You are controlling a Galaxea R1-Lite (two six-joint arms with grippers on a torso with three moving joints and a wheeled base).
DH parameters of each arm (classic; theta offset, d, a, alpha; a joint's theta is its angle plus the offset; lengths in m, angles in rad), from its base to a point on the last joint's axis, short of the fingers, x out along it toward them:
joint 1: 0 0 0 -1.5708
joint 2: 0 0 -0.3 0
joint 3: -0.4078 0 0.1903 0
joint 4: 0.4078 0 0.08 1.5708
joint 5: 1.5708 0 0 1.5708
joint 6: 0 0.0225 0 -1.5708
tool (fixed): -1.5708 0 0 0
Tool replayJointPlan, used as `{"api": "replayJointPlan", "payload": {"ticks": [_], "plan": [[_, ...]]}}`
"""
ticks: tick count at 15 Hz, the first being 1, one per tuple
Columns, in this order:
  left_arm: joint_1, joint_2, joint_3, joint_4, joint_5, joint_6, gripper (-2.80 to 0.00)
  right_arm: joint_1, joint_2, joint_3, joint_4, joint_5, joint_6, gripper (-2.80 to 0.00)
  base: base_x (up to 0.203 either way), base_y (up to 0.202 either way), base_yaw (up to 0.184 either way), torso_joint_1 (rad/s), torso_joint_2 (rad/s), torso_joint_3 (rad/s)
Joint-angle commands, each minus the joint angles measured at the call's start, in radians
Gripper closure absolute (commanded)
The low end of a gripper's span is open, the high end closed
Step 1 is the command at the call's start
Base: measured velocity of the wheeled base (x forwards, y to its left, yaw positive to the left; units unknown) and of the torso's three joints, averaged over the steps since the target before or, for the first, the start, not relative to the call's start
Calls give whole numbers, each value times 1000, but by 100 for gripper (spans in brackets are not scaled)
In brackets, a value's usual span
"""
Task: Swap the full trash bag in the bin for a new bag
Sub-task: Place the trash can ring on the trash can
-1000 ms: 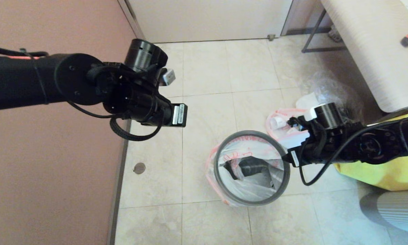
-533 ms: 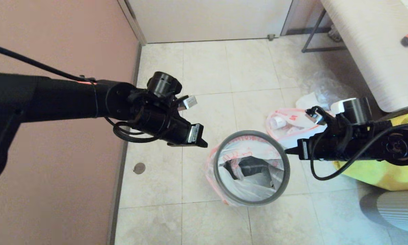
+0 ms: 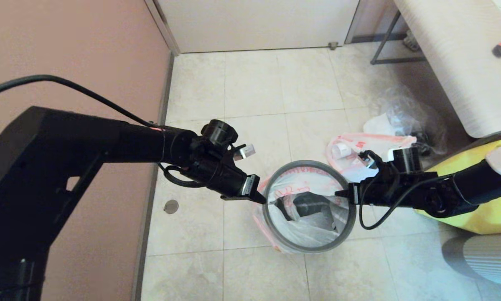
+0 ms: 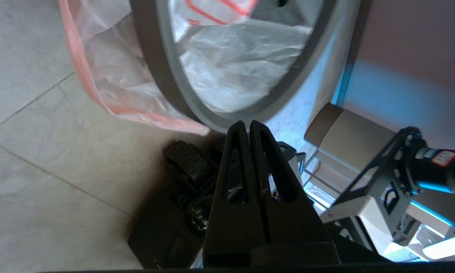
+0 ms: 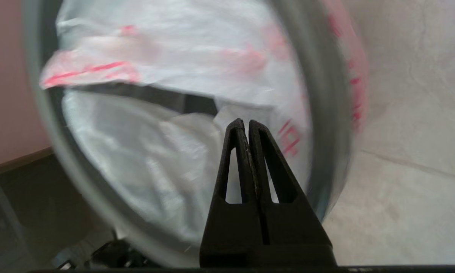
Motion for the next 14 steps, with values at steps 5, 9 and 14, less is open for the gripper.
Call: {"api": "replayJointPlan", "payload": {"ticks": [5, 9, 14], "plan": [[-32, 168, -7, -122, -16, -76, 0, -27, 90, -15, -42, 27, 3, 0, 0, 0, 0, 0, 0, 0], [-24, 190, -23, -125, -11, -78, 0, -26, 110, -43, -39, 27, 3, 0, 0, 0, 0, 0, 0, 0], [-4, 195, -38, -123, -5, -78, 0, -18, 85, -45, -36, 26, 1, 0, 0, 0, 0, 0, 0, 0]]}}
